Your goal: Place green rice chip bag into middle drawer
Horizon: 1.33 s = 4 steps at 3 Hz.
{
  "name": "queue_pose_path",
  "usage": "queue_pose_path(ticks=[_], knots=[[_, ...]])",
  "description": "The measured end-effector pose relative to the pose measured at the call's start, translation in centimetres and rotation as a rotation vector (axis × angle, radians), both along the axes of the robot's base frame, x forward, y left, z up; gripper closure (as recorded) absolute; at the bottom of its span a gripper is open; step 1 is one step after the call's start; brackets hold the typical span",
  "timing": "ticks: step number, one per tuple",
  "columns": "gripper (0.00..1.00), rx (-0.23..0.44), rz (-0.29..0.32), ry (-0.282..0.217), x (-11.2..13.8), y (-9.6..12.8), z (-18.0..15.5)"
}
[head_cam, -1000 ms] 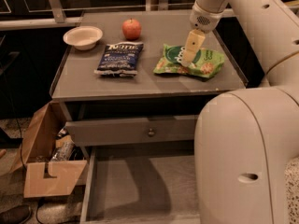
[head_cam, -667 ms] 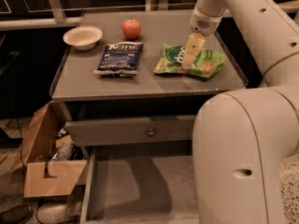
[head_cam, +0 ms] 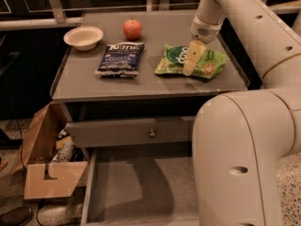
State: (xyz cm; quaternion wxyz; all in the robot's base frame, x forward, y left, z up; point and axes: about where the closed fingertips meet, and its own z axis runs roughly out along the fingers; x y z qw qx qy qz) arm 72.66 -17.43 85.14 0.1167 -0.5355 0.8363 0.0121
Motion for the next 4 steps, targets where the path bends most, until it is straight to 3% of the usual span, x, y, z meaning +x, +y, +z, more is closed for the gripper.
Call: queue_pose_path(ticks=[2,4], knots=[[0.00,-0.007,-0.003,0.030,-0.3,0.1,-1.8],[0.50,-0.003,-0.003,0.017,0.2,0.3,-2.1]])
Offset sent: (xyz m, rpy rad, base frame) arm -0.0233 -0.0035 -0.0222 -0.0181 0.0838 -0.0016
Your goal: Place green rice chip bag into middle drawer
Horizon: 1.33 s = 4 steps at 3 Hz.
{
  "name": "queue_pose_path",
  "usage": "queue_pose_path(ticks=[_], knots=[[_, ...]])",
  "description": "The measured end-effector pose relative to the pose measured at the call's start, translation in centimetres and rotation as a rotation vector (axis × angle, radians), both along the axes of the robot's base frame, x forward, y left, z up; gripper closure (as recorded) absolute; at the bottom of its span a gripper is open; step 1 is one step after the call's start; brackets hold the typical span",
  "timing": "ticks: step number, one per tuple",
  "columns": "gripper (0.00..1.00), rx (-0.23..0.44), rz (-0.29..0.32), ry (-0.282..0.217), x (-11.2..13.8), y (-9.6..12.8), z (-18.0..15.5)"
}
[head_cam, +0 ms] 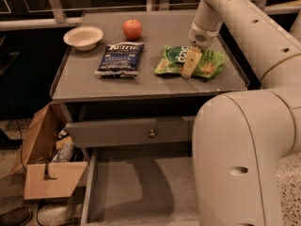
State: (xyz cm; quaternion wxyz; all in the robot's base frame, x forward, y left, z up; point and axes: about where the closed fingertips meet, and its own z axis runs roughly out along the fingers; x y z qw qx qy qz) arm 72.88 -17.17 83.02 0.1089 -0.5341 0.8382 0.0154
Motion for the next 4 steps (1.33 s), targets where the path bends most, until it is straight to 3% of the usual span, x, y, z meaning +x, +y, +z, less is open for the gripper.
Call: queue_pose_path(ticks=[2,4], knots=[[0.96,0.000,0.000,0.000,0.0,0.0,0.3],[1.00,0.059,0.038,-0.032,-0.6,0.4,4.2]])
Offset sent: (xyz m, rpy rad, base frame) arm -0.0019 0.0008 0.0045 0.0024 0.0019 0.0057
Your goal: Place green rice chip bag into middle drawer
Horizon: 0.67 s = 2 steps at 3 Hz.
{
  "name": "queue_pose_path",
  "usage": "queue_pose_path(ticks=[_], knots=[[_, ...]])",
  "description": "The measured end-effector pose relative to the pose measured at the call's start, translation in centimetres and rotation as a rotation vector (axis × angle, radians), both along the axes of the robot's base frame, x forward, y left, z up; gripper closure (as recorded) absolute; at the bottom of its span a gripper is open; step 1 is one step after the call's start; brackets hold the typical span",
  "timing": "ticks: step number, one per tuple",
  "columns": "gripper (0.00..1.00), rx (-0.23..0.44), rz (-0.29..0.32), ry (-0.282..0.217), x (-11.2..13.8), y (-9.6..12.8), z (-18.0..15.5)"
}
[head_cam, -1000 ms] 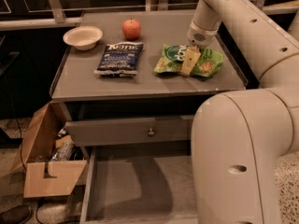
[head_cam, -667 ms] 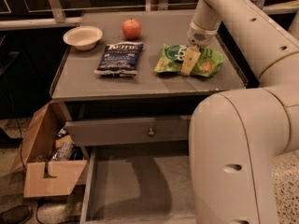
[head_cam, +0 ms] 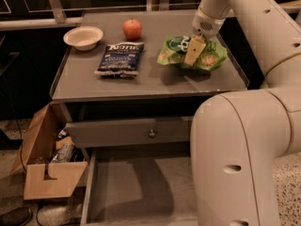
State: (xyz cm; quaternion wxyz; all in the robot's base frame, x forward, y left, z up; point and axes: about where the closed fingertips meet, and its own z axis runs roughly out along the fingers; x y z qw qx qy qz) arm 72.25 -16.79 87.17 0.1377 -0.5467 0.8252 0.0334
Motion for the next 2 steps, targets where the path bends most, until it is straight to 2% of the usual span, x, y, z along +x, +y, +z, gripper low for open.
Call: queue_pose_path(ticks=[1,2], knots=[[1.00,0.028,0.031,-0.038,-0.5,0.1,2.7],[1.00,0.086,0.082,-0.077,-3.7,-1.9,6.7]])
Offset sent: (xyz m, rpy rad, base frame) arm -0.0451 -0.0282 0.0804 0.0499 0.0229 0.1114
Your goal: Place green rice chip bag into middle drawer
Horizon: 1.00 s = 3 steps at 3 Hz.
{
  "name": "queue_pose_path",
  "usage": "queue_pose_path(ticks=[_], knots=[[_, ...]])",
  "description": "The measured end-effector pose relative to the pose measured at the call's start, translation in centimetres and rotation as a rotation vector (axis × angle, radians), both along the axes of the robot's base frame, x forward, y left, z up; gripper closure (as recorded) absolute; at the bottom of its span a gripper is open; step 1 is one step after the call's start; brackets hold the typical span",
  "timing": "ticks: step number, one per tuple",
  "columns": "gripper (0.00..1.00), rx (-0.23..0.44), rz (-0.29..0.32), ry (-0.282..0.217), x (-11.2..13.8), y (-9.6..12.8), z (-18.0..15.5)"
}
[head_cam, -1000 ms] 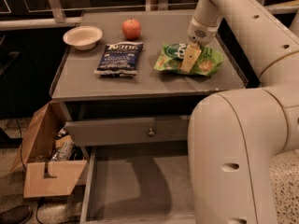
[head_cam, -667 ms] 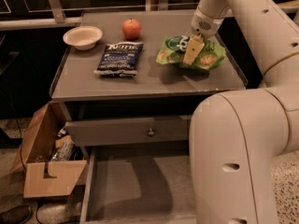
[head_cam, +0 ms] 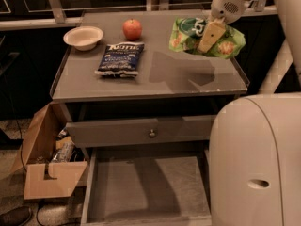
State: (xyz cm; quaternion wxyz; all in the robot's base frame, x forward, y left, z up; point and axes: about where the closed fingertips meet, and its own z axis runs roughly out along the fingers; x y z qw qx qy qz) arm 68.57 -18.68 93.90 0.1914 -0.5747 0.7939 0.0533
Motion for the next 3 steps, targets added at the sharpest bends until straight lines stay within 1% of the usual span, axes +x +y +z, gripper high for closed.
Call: queue_pose_path(ticks=[1,2,3], knots=[[1.00,0.010,-0.008,-0.034,1.2,0.4,-0.1],[1.00,0.013,-0.004,-0.061,1.9,0.7,0.1],[1.00,-0.019,0.003,-0.061,0.1,-0.9,0.8]])
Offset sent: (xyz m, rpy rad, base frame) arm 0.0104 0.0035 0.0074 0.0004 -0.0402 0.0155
